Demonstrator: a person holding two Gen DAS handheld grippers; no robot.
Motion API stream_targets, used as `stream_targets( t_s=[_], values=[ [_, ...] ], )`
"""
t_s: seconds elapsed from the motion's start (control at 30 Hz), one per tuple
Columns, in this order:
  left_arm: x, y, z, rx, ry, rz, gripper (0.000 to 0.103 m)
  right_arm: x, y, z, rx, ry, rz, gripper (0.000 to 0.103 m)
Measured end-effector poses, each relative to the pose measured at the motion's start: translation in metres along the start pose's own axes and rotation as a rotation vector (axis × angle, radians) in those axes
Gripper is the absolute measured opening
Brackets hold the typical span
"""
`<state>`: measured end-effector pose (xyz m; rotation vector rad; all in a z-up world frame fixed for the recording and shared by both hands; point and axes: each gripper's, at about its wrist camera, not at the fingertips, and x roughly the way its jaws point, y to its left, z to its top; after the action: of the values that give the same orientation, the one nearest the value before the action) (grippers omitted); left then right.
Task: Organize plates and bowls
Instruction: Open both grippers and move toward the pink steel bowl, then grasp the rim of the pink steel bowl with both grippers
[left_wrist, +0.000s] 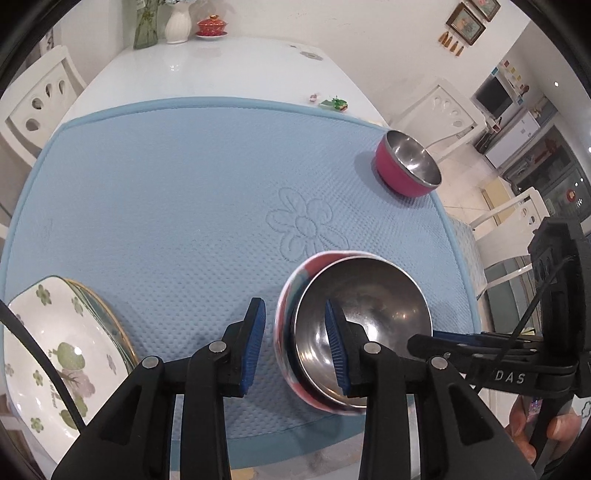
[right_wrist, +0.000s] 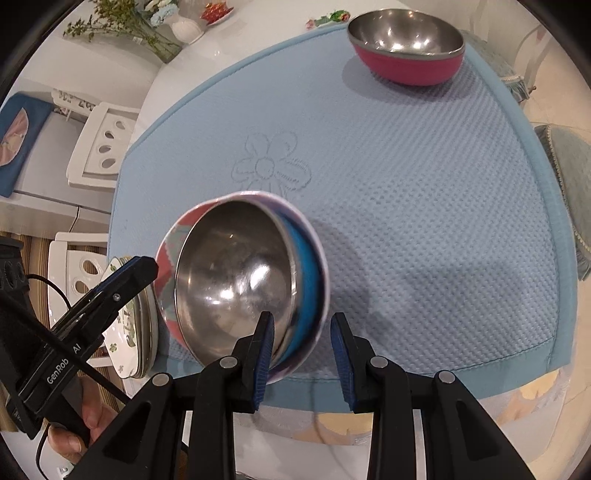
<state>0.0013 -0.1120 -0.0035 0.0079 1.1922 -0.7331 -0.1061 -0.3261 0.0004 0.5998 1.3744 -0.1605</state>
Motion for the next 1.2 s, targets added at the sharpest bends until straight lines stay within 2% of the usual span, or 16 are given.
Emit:
stream_targets(
  t_s=[0.1, 0.2, 0.27, 0.4, 0.47, 0.5, 0.53, 0.57, 0.6, 0.67, 0.83, 0.97, 1.07, 1.2],
  values=[
    [-0.006, -0.006, 0.006, 0.017, -0.021, -0.013, 0.031, -0.009, -0.007, 0.004, 0.004, -0.021, 0.003, 0.032],
    [-0.012, -0.007, 0.016, -0.001, -0.042, -0.114, 0.030, -0.021, -0.013, 0.008, 0.013, -0.063, 0.017, 0.031],
    [-0.016, -0.010, 0.030, -0.011, -0.055, -0.170, 0.030, -0.037, -0.020, 0.014, 0.016, -0.126, 0.019, 0.031],
    [-0.019, -0.030, 0.067, 0.051, -0.094, -0.184, 0.032, -0.069, -0.034, 0.029, 0.038, -0.242, 0.051, 0.033],
    [-0.018, -0.044, 0.088, 0.089, -0.113, -0.221, 0.037, -0.084, -0.040, 0.042, 0.048, -0.282, 0.064, 0.043],
    [-0.017, -0.051, 0.099, 0.104, -0.122, -0.252, 0.043, -0.092, -0.046, 0.048, 0.058, -0.310, 0.062, 0.053],
    [-0.015, -0.059, 0.111, 0.118, -0.133, -0.281, 0.049, -0.098, -0.049, 0.053, 0.072, -0.336, 0.059, 0.054],
    [-0.012, -0.064, 0.121, 0.124, -0.143, -0.299, 0.064, -0.103, -0.054, 0.058, 0.089, -0.360, 0.055, 0.054],
    [-0.007, -0.070, 0.130, 0.124, -0.148, -0.311, 0.071, -0.107, -0.060, 0.064, 0.102, -0.378, 0.054, 0.054],
    [0.009, -0.082, 0.150, 0.130, -0.132, -0.337, 0.071, -0.110, -0.070, 0.077, 0.124, -0.396, 0.047, 0.054],
    [0.071, -0.101, 0.191, 0.119, -0.049, -0.302, 0.071, -0.098, -0.099, 0.118, 0.187, -0.394, 0.032, 0.054],
    [0.114, -0.108, 0.207, 0.107, 0.006, -0.281, 0.070, -0.081, -0.116, 0.144, 0.206, -0.373, 0.013, 0.054],
    [0.143, -0.116, 0.211, 0.149, 0.044, -0.231, 0.069, -0.064, -0.126, 0.161, 0.214, -0.354, -0.008, 0.054],
    [0.168, -0.128, 0.208, 0.241, 0.070, -0.122, 0.069, -0.038, -0.136, 0.178, 0.221, -0.327, -0.005, 0.054]
  ],
)
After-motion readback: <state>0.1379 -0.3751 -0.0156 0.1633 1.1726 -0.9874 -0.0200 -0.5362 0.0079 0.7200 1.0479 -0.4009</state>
